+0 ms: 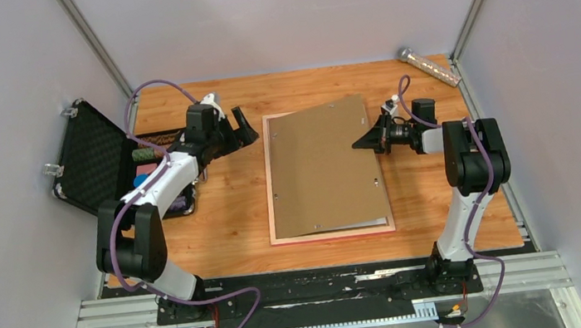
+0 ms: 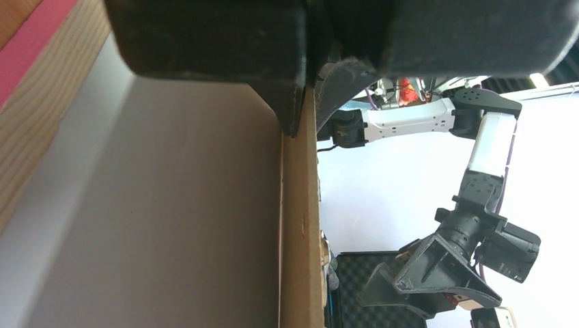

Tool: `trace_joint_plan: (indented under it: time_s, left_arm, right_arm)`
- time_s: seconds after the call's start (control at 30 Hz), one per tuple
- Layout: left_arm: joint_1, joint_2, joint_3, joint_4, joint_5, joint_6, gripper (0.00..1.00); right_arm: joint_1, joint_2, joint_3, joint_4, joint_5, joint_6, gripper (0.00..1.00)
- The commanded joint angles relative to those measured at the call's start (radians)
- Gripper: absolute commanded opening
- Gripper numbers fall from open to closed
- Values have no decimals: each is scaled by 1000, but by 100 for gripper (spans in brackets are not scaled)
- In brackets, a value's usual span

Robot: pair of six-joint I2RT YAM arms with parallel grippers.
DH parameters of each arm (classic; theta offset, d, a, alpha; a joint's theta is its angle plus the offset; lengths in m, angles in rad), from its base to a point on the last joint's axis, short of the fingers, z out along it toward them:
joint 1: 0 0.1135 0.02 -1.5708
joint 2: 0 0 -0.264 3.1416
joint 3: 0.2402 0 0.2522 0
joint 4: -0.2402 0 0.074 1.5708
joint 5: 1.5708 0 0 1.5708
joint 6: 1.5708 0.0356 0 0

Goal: Put the photo into the frame
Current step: Place the photo frame item at the center of the board.

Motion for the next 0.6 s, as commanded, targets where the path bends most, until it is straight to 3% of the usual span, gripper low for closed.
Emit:
trace_joint_plan:
  time_s: [0.0,0.57]
  left_arm:
    - [10,-1,-3,41,10,-9,100]
    - [14,3,-6,46,22,-11,100]
  right_arm:
    - [8,-4,37,9,-62,-1,0]
    - [15,-16,49,-7,-60,-48,0]
